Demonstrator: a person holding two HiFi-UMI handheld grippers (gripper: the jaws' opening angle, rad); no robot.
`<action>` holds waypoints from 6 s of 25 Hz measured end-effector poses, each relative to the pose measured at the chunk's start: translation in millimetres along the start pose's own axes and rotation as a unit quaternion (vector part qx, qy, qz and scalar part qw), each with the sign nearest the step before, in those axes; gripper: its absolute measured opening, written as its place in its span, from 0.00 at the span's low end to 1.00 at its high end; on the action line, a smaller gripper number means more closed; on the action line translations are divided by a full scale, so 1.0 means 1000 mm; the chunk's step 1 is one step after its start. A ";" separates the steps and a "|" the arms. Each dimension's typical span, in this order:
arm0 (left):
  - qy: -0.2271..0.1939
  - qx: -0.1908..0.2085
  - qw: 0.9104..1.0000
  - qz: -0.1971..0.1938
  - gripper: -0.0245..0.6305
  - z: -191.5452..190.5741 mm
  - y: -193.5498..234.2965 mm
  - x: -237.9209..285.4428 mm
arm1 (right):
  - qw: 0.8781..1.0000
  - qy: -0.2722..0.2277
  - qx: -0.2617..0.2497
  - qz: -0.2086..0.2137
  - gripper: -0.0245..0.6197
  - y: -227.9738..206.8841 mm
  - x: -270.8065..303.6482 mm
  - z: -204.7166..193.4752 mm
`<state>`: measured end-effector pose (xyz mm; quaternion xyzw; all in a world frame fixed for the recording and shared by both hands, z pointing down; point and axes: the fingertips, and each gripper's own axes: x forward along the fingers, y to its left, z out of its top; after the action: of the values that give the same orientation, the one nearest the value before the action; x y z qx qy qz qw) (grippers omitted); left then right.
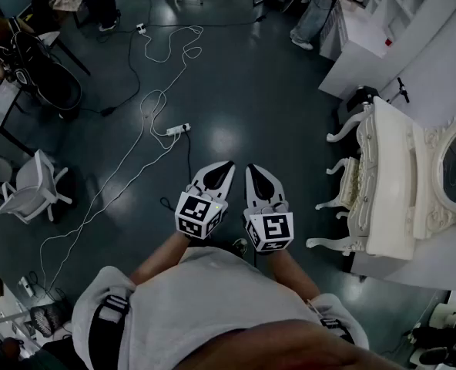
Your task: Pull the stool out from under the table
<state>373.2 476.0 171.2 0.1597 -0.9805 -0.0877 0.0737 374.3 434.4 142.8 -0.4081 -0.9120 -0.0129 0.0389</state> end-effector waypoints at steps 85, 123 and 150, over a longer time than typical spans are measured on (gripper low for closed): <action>0.253 0.169 0.677 -0.670 0.05 -0.115 -0.229 0.609 | 0.682 0.079 0.209 -0.696 0.06 -0.558 -0.019 -0.142; 0.247 0.208 0.680 -0.658 0.05 -0.487 -0.393 0.749 | 0.659 0.135 0.257 -0.693 0.06 -0.743 -0.162 -0.493; 0.223 0.284 0.671 -0.648 0.05 -0.680 -0.431 0.864 | 0.562 0.157 0.262 -0.768 0.07 -0.754 -0.256 -0.691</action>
<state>-190.7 -309.6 850.2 0.7828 -0.5626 0.2078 0.1661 23.8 -296.5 817.1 0.4833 -0.8238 0.1377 0.2623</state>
